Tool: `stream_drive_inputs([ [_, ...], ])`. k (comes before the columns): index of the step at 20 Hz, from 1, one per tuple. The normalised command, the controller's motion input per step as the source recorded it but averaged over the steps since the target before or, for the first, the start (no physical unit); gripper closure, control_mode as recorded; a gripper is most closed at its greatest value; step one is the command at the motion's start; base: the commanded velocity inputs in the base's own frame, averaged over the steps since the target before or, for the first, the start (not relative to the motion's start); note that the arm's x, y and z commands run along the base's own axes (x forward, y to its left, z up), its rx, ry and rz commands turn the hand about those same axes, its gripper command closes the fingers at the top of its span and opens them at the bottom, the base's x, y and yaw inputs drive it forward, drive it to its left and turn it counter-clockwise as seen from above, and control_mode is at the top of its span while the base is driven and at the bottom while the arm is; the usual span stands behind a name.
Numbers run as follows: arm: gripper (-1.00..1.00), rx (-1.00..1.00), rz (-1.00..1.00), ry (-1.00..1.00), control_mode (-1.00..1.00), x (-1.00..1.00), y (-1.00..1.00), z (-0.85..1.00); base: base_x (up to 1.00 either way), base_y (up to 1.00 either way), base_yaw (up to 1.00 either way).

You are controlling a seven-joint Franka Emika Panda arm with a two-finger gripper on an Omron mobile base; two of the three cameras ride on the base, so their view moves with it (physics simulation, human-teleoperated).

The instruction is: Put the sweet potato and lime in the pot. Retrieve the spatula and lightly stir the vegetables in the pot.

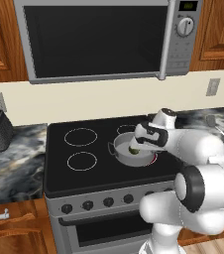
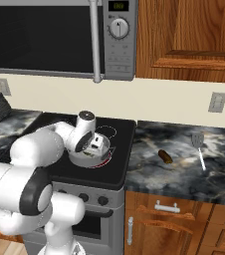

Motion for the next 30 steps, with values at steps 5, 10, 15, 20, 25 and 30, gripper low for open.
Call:
stream_drive_inputs([
  [5, -1.0, 0.01, 0.0, -0.13, -1.0, -0.5, 0.0, 0.64, 0.0, 0.0, 0.0],
  [10, -1.0, 0.0, 0.0, -0.02, -1.0, -0.06, -0.18, 0.44, 0.0, 0.0, 0.0],
  [15, -1.0, -0.03, 0.0, 0.0, -1.0, 0.0, -0.51, 0.4, 0.0, 0.0, 0.0],
  [20, -1.0, -0.01, -0.02, 0.07, -1.0, 0.0, -0.79, 0.43, 0.0, 0.0, 0.0],
  [25, -1.0, 0.0, -0.08, 0.15, -1.0, 0.12, -0.98, 0.31, 0.0, 0.0, 0.0],
  [30, -1.0, 0.0, -0.1, 0.24, -1.0, 0.22, -1.0, 0.14, 0.0, 0.0, 0.0],
])
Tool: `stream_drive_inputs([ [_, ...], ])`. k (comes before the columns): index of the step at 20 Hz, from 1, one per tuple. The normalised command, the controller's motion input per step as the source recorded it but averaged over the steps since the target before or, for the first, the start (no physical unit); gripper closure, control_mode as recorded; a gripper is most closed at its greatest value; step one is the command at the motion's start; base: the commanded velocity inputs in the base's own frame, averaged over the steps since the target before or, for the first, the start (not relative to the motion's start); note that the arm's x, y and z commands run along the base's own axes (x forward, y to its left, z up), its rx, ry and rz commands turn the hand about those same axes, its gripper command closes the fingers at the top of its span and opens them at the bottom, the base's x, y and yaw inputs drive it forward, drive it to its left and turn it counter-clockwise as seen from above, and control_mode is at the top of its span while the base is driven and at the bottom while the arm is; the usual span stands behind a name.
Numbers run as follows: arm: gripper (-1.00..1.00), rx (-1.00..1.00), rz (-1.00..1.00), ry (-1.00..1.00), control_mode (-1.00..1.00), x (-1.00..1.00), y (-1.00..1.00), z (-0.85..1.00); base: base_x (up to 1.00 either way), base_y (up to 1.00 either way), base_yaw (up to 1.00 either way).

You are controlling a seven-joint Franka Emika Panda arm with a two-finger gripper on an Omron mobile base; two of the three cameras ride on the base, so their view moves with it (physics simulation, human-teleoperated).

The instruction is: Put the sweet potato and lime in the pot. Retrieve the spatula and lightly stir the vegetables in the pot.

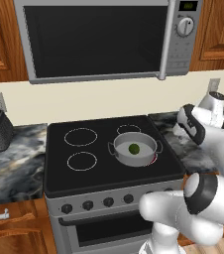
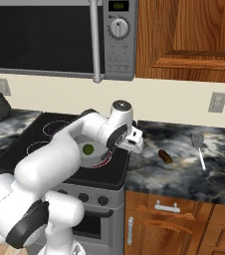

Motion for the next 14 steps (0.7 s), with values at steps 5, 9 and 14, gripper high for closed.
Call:
stream_drive_inputs([
  [5, -1.0, 0.0, -0.06, 0.2, -1.0, 0.19, -0.97, 0.0, 0.0, 0.0, 0.0],
  [9, -1.0, 0.02, -0.01, 0.11, -1.0, 0.08, -0.96, -0.23, 0.0, 0.0, 0.0],
  [14, -1.0, 0.01, 0.0, 0.08, -1.0, 0.08, -0.6, -0.41, 0.0, 0.0, 0.0],
])
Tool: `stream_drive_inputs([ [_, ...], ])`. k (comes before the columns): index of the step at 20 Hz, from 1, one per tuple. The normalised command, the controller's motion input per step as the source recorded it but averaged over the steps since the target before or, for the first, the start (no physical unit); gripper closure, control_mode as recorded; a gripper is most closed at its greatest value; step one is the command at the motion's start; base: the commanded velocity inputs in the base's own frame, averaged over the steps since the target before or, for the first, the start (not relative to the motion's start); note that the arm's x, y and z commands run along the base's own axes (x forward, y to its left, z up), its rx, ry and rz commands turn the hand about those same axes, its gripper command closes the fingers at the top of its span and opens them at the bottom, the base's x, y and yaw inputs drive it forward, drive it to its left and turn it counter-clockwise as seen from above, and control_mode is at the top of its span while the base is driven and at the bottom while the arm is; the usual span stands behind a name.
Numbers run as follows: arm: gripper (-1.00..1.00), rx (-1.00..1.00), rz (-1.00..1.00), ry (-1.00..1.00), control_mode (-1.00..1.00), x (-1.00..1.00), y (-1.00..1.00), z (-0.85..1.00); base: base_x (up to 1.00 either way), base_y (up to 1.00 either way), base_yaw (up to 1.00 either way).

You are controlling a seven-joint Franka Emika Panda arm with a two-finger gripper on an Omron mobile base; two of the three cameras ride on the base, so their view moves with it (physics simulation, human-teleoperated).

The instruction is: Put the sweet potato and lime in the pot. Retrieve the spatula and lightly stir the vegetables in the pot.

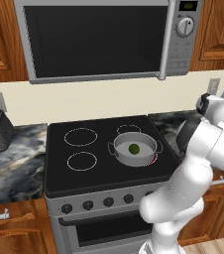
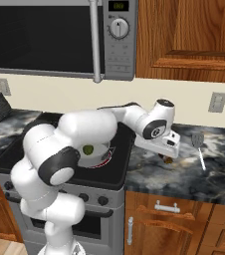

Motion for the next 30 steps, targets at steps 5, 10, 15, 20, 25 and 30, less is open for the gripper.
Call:
stream_drive_inputs([
  [5, -1.0, 0.0, 0.02, 0.03, -1.0, 0.03, -0.04, -0.31, 0.0, 0.0, 0.0],
  [10, -1.0, 0.0, 0.11, 0.0, -1.0, 0.26, 0.01, -0.28, 0.0, 0.0, 0.0],
  [15, -1.0, 0.0, 0.23, -0.05, -1.0, 0.58, 0.0, -0.24, 0.0, 0.0, 0.0],
  [20, -1.0, 0.0, 0.27, -0.02, -1.0, 0.79, 0.0, -0.18, 0.0, 0.0, 0.0],
  [25, -1.0, 0.0, 0.16, -0.03, -1.0, 0.21, -0.13, -0.01, 0.0, 0.0, 0.0],
  [30, -1.0, 0.0, 0.02, 0.0, -1.0, 0.0, -0.27, 0.0, 0.0, 0.0, 0.0],
])
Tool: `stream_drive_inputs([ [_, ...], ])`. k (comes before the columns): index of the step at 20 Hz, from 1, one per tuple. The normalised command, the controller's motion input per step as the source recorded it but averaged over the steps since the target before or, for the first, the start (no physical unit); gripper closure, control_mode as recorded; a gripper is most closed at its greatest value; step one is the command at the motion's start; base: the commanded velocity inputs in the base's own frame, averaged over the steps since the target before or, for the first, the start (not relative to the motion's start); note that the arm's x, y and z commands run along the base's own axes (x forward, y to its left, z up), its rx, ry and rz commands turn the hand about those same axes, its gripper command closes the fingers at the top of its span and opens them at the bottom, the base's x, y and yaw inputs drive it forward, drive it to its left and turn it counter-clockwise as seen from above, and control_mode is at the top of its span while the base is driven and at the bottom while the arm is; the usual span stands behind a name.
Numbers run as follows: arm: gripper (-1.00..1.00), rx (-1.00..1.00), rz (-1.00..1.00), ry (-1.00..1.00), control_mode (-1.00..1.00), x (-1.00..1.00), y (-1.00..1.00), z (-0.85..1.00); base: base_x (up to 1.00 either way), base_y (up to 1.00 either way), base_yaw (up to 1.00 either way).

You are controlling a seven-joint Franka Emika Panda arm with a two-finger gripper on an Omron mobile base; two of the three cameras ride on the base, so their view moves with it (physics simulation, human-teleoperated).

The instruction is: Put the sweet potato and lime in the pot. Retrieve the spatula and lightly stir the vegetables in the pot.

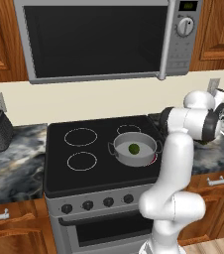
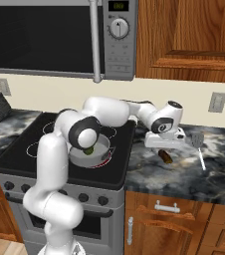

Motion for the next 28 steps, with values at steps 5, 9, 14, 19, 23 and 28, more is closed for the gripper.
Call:
stream_drive_inputs([
  [5, -1.0, 0.0, 0.0, 0.01, -1.0, 0.03, -0.08, -0.21, 0.0, 0.0, 0.0],
  [9, -1.0, 0.0, 0.01, 0.03, -1.0, 0.15, 0.0, -0.46, 0.0, 0.0, 0.0],
  [14, -1.0, 0.0, 0.01, 0.04, -1.0, 0.39, -0.08, -0.16, 0.0, 0.0, 0.0],
  [19, -1.0, 0.0, 0.0, 0.03, -1.0, 0.37, -0.24, 0.0, 0.0, 0.0, 0.0],
  [23, -1.0, 0.0, 0.0, 0.0, -1.0, 0.05, -0.14, -0.06, 0.0, 0.0, 0.0],
  [28, -1.0, 0.0, 0.0, 0.08, -1.0, -0.05, 0.0, -0.23, 0.0, 0.0, 0.0],
])
